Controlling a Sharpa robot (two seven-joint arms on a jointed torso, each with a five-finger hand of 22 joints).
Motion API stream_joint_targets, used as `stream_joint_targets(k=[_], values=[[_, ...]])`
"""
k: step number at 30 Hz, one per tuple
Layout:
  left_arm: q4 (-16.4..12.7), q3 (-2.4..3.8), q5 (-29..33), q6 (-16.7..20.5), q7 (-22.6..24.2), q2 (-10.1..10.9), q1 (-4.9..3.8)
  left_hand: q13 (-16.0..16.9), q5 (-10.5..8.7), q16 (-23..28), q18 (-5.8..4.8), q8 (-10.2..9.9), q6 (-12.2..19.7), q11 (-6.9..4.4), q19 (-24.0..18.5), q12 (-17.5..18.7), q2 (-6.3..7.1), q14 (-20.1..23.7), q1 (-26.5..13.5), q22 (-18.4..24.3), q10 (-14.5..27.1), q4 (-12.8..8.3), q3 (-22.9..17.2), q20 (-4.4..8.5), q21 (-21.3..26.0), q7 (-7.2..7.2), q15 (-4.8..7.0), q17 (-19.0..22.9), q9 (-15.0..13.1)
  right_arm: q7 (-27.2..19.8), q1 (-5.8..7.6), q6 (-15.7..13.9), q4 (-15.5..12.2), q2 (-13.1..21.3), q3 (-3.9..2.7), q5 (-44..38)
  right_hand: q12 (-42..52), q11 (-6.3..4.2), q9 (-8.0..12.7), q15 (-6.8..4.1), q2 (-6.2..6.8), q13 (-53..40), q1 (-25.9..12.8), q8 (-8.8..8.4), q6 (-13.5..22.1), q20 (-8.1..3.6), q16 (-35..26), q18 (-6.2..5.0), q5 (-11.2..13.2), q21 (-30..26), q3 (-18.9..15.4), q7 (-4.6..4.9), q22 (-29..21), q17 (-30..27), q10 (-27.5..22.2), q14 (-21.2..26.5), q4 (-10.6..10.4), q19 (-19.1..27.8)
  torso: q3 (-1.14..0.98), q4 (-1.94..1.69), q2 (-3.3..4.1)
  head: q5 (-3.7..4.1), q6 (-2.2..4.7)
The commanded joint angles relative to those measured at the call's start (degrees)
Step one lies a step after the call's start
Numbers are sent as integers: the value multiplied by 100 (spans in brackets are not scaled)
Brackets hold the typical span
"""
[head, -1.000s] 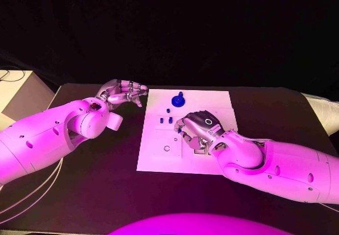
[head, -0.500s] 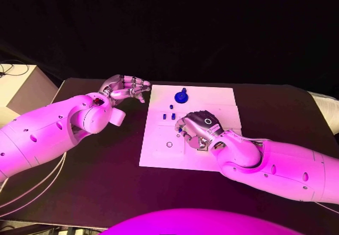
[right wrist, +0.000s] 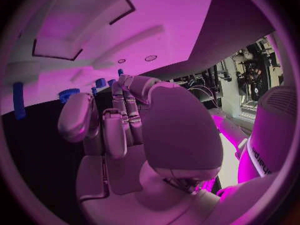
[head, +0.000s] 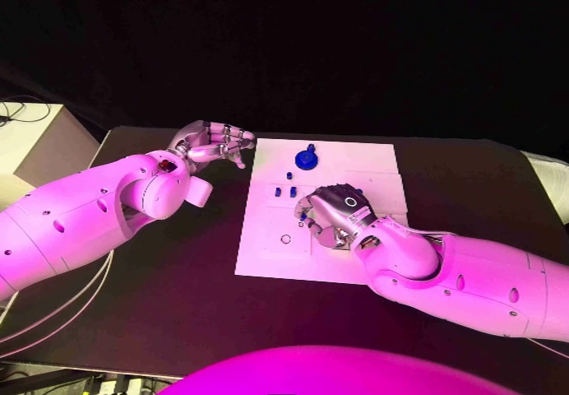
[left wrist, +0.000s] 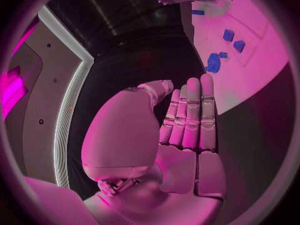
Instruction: Assemble the parts on the task board
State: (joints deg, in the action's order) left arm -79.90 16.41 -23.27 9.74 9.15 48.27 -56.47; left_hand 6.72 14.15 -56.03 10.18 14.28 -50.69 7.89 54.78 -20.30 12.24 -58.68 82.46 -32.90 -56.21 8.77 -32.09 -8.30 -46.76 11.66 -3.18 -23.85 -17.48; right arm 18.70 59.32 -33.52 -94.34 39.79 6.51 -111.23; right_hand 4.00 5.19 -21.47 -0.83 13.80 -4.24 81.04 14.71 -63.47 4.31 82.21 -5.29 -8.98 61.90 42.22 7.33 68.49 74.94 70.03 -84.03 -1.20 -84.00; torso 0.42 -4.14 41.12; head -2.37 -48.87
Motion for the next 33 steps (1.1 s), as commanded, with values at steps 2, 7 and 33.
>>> stream_joint_targets(k=[2, 7, 33], values=[[-10, 6, 18, -22, 34, -6, 0, -6, 9, 34, 40, -30, 3, -6, 44, -36, -8, -19, 47, 8, 29, 5, 43, 4, 26, 16, 0, 8, 6, -88, -9, 36, -26, 4, 0, 26, 40, -154, -6, -48, -34, -11, -2, 22, -45, -33, -9, -38, -28, 6, 12, 1, 0, 88, 187, -298, 23, -16, -1, 2, 2, -16, -20], [-9, 6, 18, -24, 32, -6, 0, -6, 9, 34, 40, -30, 3, -6, 44, -36, -8, -19, 47, 8, 29, 5, 43, 4, 26, 16, 0, 8, 6, -95, -12, 54, -9, 1, 0, 41, 35, -154, -6, -48, -34, -9, -8, 21, -45, -34, -12, -37, -41, 7, 14, 2, 1, 84, 189, -297, 25, -17, 3, 3, 1, -15, -28], [13, 6, 15, -23, 29, -16, 2, -6, 9, 34, 40, -30, 3, -6, 44, -36, -8, -19, 47, 8, 29, 5, 43, 4, 26, 16, 0, 8, 6, -121, -27, 128, 29, -28, 22, 100, 24, -153, -6, -48, -33, -4, -21, 17, -44, -35, -10, -38, -70, 2, 16, 3, -2, 86, 193, -299, 28, -19, 5, 0, -1, -29, -110]])
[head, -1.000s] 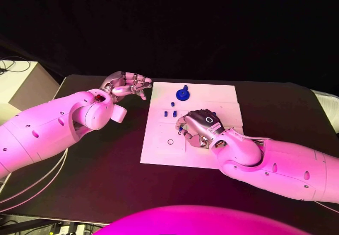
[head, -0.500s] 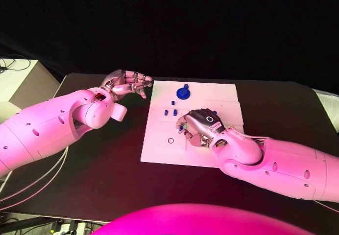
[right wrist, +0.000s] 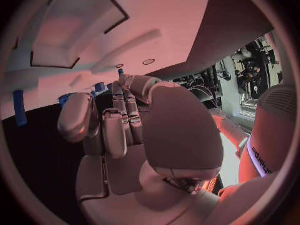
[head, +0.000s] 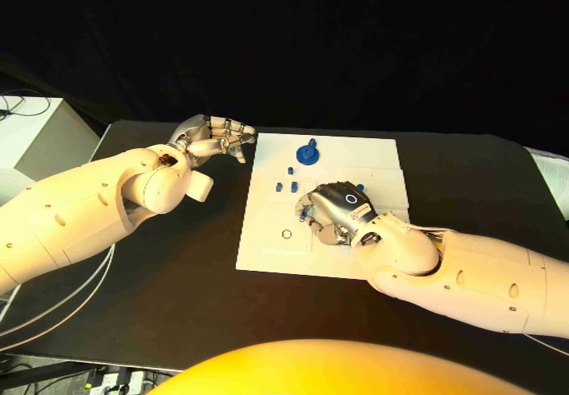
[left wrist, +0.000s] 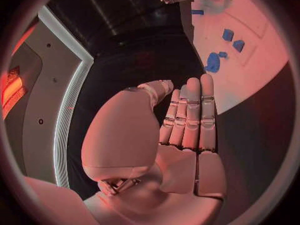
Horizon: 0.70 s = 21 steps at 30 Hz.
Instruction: Assemble the parts on the task board
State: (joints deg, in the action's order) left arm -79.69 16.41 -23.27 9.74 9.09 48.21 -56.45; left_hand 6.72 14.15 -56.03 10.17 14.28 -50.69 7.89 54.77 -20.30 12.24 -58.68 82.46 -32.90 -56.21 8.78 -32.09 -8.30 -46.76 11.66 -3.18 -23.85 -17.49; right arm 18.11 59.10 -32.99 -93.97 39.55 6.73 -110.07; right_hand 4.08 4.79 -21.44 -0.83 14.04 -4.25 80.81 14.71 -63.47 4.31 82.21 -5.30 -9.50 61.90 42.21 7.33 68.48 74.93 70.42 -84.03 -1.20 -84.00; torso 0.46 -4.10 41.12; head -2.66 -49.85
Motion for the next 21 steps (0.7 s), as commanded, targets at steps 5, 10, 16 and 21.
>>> stream_joint_targets(k=[5, 10, 16, 21], values=[[-9, 6, 14, -21, 33, -8, 0, -6, 9, 34, 40, -30, 3, -6, 44, -36, -8, -20, 47, 8, 30, 5, 43, 4, 26, 16, -1, 9, 7, -60, -6, 85, 0, -9, 2, -16, 16, -113, -9, -49, -57, -3, 2, 17, -44, -35, -10, -37, -18, 2, 16, 4, 0, 87, 153, -299, 28, -19, -2, -3, -2, -6, -15], [-10, 6, 14, -21, 31, -6, 0, -6, 9, 34, 40, -30, 3, -6, 44, -36, -8, -20, 47, 8, 30, 5, 43, 4, 26, 16, -1, 9, 7, -60, -7, 91, 13, -19, 3, -16, 16, -113, -9, -49, -57, -3, 2, 17, -44, -35, -10, -37, -18, 2, 16, 4, 0, 87, 153, -299, 28, -19, -2, -1, -1, -10, -15], [-9, 6, 14, -23, 29, -6, 0, -10, 11, 43, 40, -37, 4, -3, 54, -46, -14, -27, 53, 21, 46, 19, 65, 2, 40, 18, -4, 22, 17, -62, -10, 102, 24, -27, 7, -14, 16, -113, -9, -49, -57, -3, 2, 17, -44, -35, -10, -37, -18, 2, 16, 4, 0, 87, 153, -299, 28, -19, -2, -4, -3, -7, -15], [-10, 6, 14, -23, 26, -3, 1, -10, 11, 43, 40, -37, 4, -3, 54, -46, -14, -27, 53, 21, 46, 19, 65, 2, 40, 18, -4, 22, 17, -64, -12, 112, 42, -34, 10, -11, 16, -113, -9, -49, -57, -3, 2, 17, -44, -35, -10, -37, -18, 2, 16, 4, 0, 87, 153, -299, 28, -19, -3, 1, 0, -2, -15]])
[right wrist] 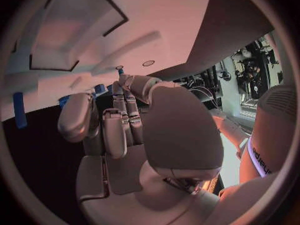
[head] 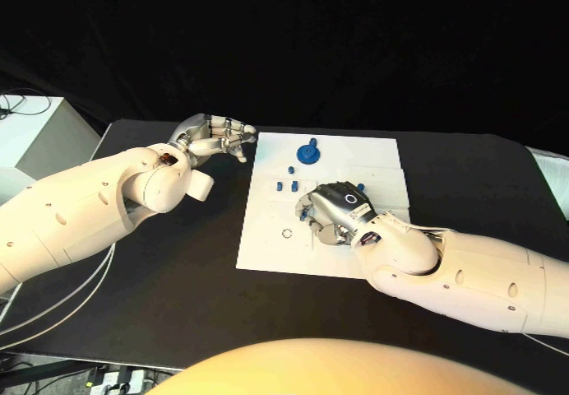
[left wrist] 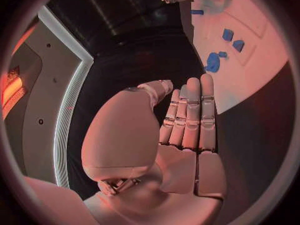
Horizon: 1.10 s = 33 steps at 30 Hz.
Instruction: Assemble the parts on the task board
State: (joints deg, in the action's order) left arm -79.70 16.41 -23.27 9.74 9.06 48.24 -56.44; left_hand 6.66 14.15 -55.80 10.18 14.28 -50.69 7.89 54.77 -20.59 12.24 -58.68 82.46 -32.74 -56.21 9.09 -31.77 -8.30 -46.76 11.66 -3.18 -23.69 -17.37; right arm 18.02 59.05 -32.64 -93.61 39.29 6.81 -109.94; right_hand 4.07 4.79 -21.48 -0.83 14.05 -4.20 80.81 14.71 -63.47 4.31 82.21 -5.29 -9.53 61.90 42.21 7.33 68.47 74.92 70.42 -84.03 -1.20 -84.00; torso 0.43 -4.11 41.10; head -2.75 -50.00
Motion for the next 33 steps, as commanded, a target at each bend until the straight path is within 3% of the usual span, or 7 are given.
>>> stream_joint_targets(k=[1, 33], values=[[-10, 6, 14, -23, 29, -6, 0, -5, 11, 20, 39, -37, 4, -3, 54, -16, -14, -27, 53, 5, 46, -13, 33, 2, 40, 18, -3, 5, 5, -56, -7, 81, 11, -10, 2, -23, 17, -113, -5, -49, -57, -8, 1, 17, -44, -35, -10, -38, -15, 3, 17, 4, 1, 88, 153, -299, 28, -19, -1, 2, 2, 7, 0], [-16, 6, 14, -35, 2, 10, 0, -7, 12, 23, 39, -40, 4, -2, 57, -20, -17, -28, 56, 10, 51, -8, 40, 1, 45, 19, -4, 9, 8, -54, -68, 171, 219, -135, 33, -17, 1, -111, -6, -48, -60, -1, -20, 12, -40, -36, -16, -41, -49, -20, 20, 7, -15, 77, 159, -297, 35, -17, 4, -2, 3, 1, 0]])
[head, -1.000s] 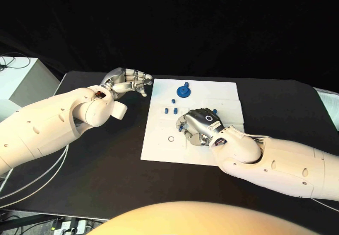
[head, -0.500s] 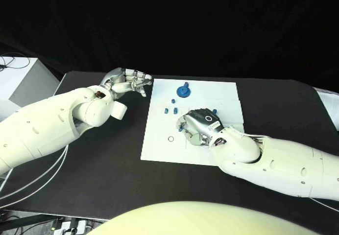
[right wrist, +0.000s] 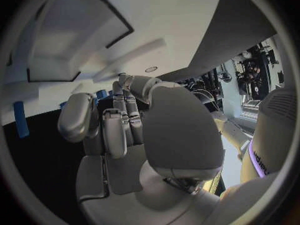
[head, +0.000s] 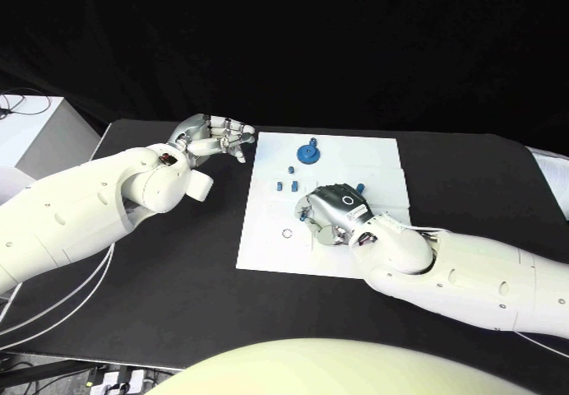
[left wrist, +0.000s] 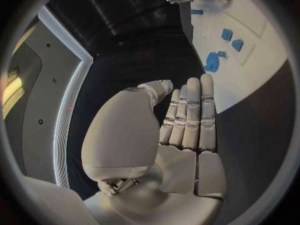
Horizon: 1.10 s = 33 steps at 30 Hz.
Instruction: Assemble the parts on the task board
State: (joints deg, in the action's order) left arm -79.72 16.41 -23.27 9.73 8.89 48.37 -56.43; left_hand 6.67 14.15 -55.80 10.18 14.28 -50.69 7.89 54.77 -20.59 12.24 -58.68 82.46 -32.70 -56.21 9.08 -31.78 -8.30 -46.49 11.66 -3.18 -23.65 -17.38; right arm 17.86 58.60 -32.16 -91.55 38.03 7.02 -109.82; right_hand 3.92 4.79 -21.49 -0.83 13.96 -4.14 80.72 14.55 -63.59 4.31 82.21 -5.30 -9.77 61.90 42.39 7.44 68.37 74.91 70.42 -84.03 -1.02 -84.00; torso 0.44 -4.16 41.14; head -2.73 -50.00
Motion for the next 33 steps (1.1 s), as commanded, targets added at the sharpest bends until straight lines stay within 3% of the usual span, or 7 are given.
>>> stream_joint_targets(k=[1, 6, 11, 16, 24, 33], values=[[-14, 6, 14, -35, 18, -2, -1, -8, 12, 24, 39, -40, 4, -2, 57, -20, -17, -29, 56, 5, 51, -8, 40, 1, 19, 19, -4, 5, 9, -42, -26, 128, 16, -12, 13, -27, 15, -111, -5, -48, -50, -7, -11, 29, -29, -36, -16, -41, -25, -20, 2, -4, -5, 78, 159, -297, 17, -17, 2, 4, -2, 0, 0], [-14, 6, 12, -37, 14, 1, -2, -8, 12, 24, 39, -40, 4, -2, 57, -20, -17, -29, 56, 5, 51, -8, 40, 1, 19, 19, -4, 5, 9, -107, -32, 143, 32, -24, 16, 22, -31, -85, 0, -31, -41, 15, -72, -3, 20, -28, -19, -40, -40, -41, -12, 23, -17, 74, 97, -296, 4, -14, 1, 9, -5, -5, 0], [1, 5, 8, -40, 11, -9, -1, -8, 12, 24, 39, -40, 4, -2, 57, -20, -17, -29, 56, 5, 51, -8, 40, 1, 19, 19, -4, 5, 9, -162, -33, 242, 39, -17, 19, 67, -53, -22, 19, 25, 68, 51, -210, -85, 141, 9, -37, -41, -136, -93, -99, 72, -48, 42, -134, -288, -22, -3, 6, 12, -5, 4, 0], [11, 5, 7, -38, 6, -13, -1, -10, 13, 29, 40, -42, 3, -2, 60, -26, -23, -29, 70, 11, 57, -7, 45, 2, 25, 19, -4, 11, 14, -143, -34, 265, 45, 5, 22, 80, -50, 64, 133, 98, 229, 61, -302, -389, 627, 77, -146, -90, -190, -391, -311, 74, -260, -133, -725, -239, -29, 60, 2, 13, -3, 15, 0], [16, 5, 7, -35, 3, -15, 0, -10, 13, 29, 40, -42, 3, -2, 60, -26, -23, -29, 70, 11, 57, -7, 45, 2, 25, 19, -4, 11, 14, -39, -34, 233, 56, 28, 23, 43, -35, 148, 299, 161, 159, 56, -89, -649, 913, 149, -254, -146, -141, -739, -863, 62, -516, -297, -1290, -201, 27, 108, 0, 6, -9, 25, 0], [23, 5, 7, -35, -1, -12, 2, -10, 14, 31, 40, -42, 1, -3, 62, -30, -27, -30, 79, 13, 59, -9, 46, 2, 27, 18, -3, 15, 16, 69, -34, 128, 44, 54, 23, 10, -29, 162, 372, 172, 113, 54, 15, -732, 974, 160, -270, -154, -155, -801, -1065, 59, -562, -323, -1378, -197, 13, 104, -4, 8, -7, 33, 0]])
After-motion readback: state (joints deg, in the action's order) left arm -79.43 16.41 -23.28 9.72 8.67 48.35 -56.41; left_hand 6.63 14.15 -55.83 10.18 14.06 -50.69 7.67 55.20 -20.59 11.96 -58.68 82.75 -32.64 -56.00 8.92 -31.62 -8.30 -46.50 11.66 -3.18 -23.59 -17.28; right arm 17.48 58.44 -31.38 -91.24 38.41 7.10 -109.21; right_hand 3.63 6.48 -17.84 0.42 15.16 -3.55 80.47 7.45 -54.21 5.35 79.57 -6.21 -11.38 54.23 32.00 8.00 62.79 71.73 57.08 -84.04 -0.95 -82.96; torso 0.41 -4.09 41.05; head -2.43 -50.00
